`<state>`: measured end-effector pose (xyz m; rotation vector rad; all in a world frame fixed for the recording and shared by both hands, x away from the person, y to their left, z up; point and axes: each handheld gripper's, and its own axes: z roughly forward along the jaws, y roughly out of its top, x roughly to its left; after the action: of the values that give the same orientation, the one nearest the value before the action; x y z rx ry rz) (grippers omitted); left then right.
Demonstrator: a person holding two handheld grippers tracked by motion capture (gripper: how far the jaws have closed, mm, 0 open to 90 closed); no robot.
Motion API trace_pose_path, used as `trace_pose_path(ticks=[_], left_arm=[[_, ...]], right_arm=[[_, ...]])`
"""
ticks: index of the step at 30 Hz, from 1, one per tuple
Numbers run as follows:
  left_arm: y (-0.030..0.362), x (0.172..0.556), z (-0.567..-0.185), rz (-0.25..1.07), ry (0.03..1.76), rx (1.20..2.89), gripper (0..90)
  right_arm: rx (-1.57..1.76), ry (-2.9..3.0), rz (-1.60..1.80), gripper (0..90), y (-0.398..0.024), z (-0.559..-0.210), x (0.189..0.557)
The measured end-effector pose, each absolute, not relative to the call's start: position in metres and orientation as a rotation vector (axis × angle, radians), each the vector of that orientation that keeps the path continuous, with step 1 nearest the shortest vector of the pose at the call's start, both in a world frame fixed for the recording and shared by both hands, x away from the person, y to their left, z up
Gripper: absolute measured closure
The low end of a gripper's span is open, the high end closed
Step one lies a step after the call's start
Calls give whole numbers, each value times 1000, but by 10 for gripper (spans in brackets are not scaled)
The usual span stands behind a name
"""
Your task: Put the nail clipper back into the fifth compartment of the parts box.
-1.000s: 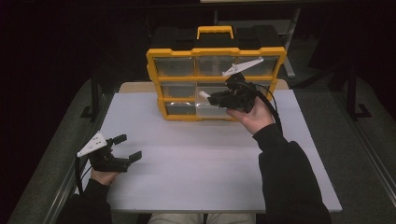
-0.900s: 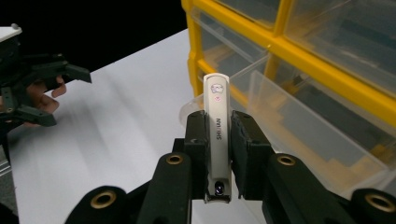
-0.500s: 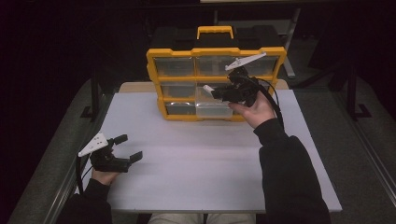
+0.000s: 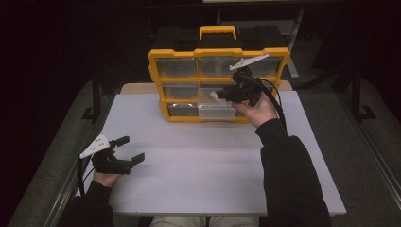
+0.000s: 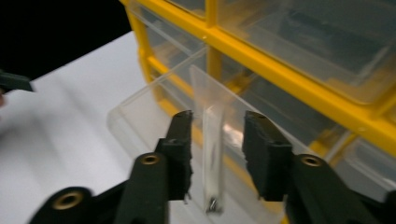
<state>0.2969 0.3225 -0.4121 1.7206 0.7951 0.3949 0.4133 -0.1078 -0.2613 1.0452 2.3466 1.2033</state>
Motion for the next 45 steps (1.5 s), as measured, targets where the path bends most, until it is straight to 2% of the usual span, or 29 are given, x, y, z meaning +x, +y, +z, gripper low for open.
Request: trace_pose_path(ticks=[5,11,15,17,19,23,45], left_arm=[[323,298,-412,395,796,1723,0],[323,298,-412,395,796,1720,0],[323,298,-413,395,800,1721,0],[323,298,-413,395,800,1721,0],[323,298,-413,395,802,1719,0],[323,298,-413,398,801,1720,0],[323,299,-413,402,802,1722,0]], right_arm=[[1055,2330,1229,399,-110,-263,409],[1118,2320,1247,277,-115,-269,405],[1107,2315,1272,136,-119,-273,399],[1102,2308,1278,111,-121,-273,396],[1098,2297,1285,32,-123,-272,393],[1069,2296,1329,0,-129,-271,388],[1053,2252,1392,0,-157,-283,364]])
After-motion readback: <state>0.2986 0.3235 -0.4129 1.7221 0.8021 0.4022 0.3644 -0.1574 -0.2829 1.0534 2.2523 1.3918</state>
